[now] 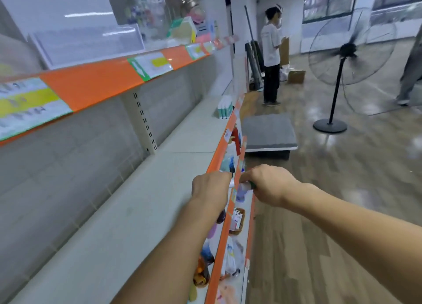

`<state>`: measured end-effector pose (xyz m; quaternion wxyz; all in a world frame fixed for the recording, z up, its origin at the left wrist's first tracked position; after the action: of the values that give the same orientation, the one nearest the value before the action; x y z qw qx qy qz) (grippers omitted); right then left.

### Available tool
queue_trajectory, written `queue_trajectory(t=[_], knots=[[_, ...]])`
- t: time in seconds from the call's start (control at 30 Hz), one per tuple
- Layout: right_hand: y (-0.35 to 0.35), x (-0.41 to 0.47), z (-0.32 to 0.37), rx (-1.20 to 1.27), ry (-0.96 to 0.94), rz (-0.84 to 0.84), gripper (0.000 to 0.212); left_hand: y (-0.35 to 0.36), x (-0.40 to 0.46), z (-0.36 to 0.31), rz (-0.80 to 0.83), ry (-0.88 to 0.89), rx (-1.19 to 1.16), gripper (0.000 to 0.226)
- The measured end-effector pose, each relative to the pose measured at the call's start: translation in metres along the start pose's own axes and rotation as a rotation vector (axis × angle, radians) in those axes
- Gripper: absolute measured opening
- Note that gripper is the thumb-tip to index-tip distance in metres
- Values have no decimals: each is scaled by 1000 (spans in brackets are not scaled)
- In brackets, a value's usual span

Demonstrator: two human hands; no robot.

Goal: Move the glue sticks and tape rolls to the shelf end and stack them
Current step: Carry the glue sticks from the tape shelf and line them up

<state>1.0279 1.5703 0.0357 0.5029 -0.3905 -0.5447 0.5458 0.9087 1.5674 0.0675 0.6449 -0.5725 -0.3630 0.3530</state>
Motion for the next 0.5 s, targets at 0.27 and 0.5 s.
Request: queue_trajectory(t=[0.27,0.5], knots=[[0,58,-98,-17,106,28,35,23,131,-30,51,112,44,28],[0,129,-213,-38,146,76,37,42,264,-67,3,141,0,22]])
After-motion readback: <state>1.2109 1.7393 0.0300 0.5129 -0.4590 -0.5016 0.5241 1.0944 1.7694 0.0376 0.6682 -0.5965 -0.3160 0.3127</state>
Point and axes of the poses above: each hand's wrist, its own x-axis towards the middle knuckle, its own y-axis out of the palm, z = x × y, the point moved 7 cm from there along x, towards the middle knuckle, and after that the axes turned 2 degrees about y, right-handed, at the moved point
